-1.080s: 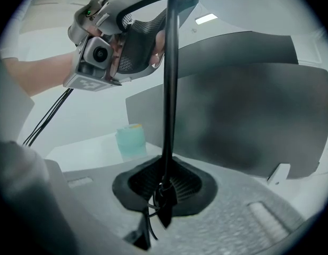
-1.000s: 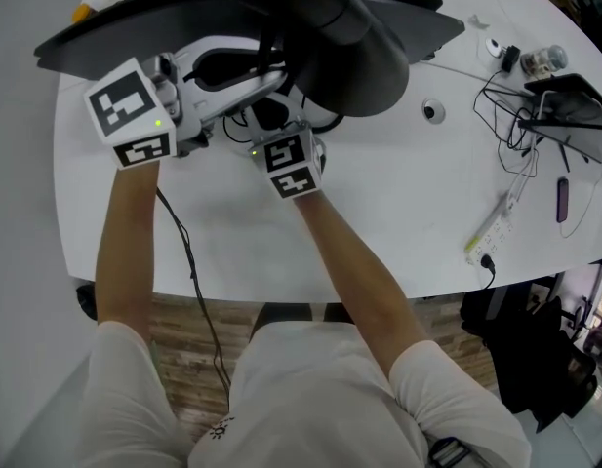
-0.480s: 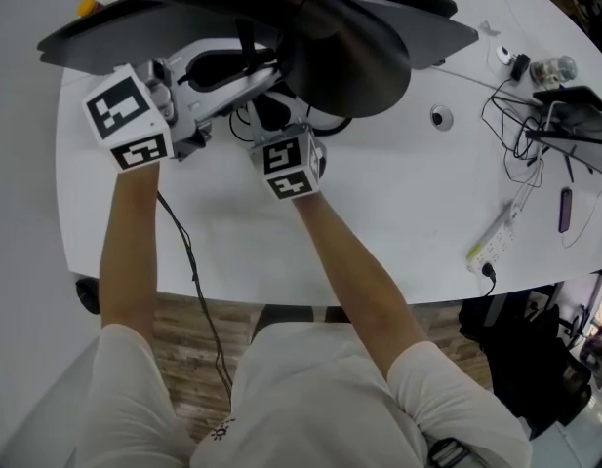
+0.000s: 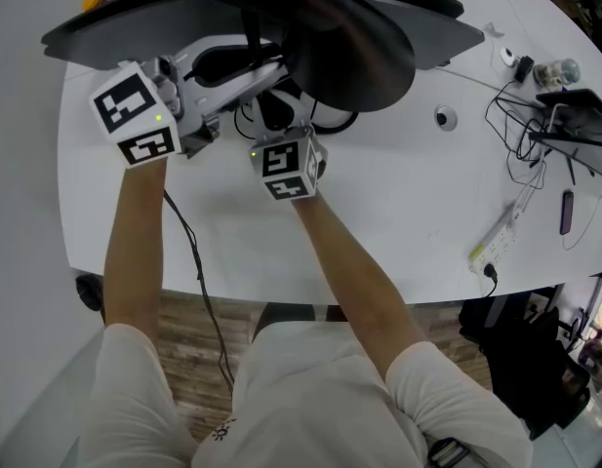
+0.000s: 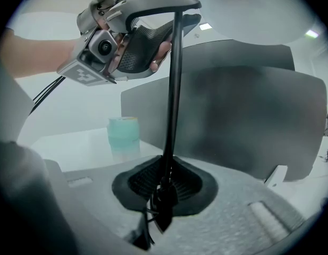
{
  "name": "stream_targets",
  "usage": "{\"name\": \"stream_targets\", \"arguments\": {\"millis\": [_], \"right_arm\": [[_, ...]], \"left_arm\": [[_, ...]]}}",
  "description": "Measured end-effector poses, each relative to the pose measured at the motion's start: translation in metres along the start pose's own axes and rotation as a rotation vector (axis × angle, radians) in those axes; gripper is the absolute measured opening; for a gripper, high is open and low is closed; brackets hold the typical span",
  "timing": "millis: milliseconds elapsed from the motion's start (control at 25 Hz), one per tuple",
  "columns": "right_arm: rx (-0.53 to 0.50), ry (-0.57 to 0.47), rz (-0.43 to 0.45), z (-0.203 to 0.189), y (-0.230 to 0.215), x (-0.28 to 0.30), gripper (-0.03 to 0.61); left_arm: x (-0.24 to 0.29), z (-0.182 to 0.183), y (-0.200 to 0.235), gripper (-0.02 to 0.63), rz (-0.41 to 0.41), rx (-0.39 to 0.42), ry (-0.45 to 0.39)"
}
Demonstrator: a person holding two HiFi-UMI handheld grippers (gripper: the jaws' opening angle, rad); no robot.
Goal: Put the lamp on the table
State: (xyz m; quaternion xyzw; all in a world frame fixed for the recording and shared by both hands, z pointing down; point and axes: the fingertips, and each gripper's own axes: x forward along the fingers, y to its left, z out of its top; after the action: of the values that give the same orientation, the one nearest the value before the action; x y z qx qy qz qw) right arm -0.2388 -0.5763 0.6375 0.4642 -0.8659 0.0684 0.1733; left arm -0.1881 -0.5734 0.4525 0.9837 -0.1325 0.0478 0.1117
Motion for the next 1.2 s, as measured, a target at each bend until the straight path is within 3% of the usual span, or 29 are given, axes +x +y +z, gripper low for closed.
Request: {"name": "stream_targets", "arguments": {"millis": [320, 400, 480, 760, 960, 1080, 1160, 1200], "right_arm": [[-0.054, -0.006, 0.038, -0.002, 0.003, -0.003, 0.060], [-0.060, -0.002, 0.054, -0.004, 0.003, -0.007, 0.110], [-0.061, 0.001, 0.055, -0.006, 0.001, -0.013, 0.110], [-0.032, 0.000, 0.085, -0.006, 0.000, -0.055, 0.110], [-0.012, -0.018, 0.222, 0.010, 0.016, -0.109, 0.103], [-0.041, -0.019, 0.284, 0.019, 0.020, -0.149, 0.100], [-0.076, -0.029, 0.306, 0.026, 0.020, -0.178, 0.038], [-0.088, -0.037, 0.318, 0.029, 0.020, -0.193, 0.037]], "left_arm": [[-0.003, -0.003, 0.005, 0.106, 0.057, -0.080, -0.044], [-0.005, -0.005, 0.006, 0.130, 0.077, -0.085, -0.036], [-0.008, -0.007, 0.006, 0.129, 0.093, -0.084, -0.024], [-0.029, -0.012, -0.003, 0.130, 0.236, -0.099, -0.045], [-0.042, -0.012, -0.034, 0.121, 0.353, -0.070, -0.058], [-0.043, -0.015, -0.066, 0.083, 0.405, -0.069, -0.063], [-0.041, -0.017, -0.090, 0.074, 0.425, -0.068, -0.060], [-0.038, -0.019, -0.101, 0.069, 0.436, -0.061, -0.053]]}}
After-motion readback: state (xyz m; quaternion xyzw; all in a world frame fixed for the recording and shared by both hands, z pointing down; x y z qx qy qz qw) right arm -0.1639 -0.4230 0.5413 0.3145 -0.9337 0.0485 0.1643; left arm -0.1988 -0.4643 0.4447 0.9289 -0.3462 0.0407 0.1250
